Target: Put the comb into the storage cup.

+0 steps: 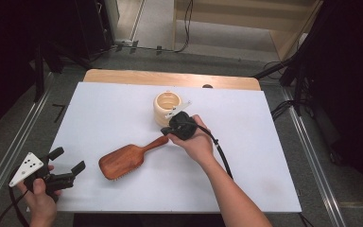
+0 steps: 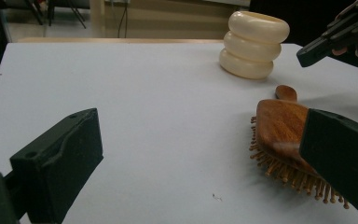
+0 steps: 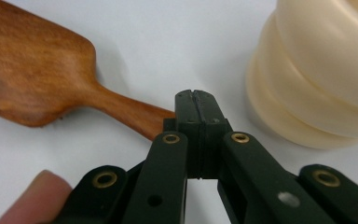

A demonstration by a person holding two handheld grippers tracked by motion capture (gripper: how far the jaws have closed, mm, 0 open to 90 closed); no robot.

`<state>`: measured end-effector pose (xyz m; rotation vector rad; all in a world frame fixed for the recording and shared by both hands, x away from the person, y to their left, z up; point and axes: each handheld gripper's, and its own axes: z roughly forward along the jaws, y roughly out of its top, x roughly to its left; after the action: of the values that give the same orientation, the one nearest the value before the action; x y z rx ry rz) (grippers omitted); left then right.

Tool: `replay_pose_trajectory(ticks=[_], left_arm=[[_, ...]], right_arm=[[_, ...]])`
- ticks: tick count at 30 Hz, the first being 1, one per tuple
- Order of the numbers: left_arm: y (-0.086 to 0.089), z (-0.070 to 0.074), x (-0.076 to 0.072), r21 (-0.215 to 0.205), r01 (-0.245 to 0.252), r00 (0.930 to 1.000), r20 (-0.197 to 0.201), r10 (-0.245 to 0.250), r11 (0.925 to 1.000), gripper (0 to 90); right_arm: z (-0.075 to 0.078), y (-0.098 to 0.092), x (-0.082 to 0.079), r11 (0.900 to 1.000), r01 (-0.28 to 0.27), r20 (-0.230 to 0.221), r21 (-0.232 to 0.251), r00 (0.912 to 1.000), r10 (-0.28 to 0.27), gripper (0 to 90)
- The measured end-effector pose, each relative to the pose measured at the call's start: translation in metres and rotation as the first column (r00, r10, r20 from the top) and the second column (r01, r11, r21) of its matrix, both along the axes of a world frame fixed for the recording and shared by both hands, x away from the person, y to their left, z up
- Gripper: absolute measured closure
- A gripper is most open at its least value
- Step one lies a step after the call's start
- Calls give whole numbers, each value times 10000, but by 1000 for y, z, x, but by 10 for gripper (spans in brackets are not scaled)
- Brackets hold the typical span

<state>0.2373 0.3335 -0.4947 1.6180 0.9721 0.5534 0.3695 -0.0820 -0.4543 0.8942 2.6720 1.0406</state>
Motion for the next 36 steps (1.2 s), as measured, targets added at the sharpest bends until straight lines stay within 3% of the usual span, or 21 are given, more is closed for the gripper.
replay_pose_trajectory(ticks=[2, 8, 20, 32, 36], left_arm=[[0, 0, 0, 20, 0, 10000, 6, 0, 10000, 0], [0, 0, 0, 17, 21, 10000, -7, -21, 10000, 0], [0, 0, 0, 9, 90, 10000, -18, -90, 10000, 0], [0, 0, 0, 12, 146, 9999, -19, -146, 9999, 0], [0, 0, 1, -5, 191, 9998, -29, -191, 9998, 0]], right_arm=[[-2, 4, 3, 9999, 116, -119, 120, 9999, -115, 879], [-15, 14, 9, 9979, 403, -202, -505, 9989, -414, 879], [-30, 20, 20, 9934, 1043, -572, -469, 9926, -1069, 880], [-39, 20, 21, 9892, 963, -504, -1106, 9935, -1023, 880], [-40, 19, 17, 9913, 813, -663, -1036, 9939, -884, 880]])
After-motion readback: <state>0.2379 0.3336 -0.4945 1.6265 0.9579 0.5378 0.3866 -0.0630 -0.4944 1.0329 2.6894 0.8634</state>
